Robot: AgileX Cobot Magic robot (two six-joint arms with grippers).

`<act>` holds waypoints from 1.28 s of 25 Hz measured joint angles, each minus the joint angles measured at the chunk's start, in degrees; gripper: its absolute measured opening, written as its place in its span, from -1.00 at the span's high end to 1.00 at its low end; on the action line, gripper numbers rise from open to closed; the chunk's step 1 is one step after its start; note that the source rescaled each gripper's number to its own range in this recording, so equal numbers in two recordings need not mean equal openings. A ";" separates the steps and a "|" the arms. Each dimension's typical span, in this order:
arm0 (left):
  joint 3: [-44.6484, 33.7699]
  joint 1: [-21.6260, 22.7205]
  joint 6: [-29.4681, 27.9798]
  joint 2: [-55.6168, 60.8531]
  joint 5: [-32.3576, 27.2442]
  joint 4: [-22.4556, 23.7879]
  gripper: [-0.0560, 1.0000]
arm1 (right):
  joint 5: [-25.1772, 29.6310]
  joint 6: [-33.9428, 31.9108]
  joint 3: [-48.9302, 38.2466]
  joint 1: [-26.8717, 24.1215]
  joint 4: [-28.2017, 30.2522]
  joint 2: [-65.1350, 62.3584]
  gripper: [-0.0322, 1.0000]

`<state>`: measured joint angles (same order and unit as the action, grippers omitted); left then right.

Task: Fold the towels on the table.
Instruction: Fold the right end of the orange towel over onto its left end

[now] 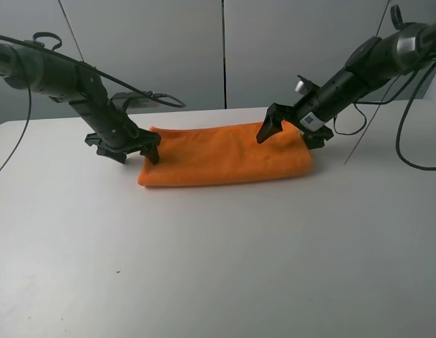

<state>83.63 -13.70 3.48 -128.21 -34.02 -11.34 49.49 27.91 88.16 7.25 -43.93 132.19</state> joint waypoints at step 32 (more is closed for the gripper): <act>0.19 0.00 2.69 0.00 -1.19 0.00 -0.97 | 2.18 -9.72 0.01 1.59 5.24 -4.93 0.84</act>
<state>83.82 -13.70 6.17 -128.21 -35.22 -11.34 51.67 18.19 88.18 8.84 -38.69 127.26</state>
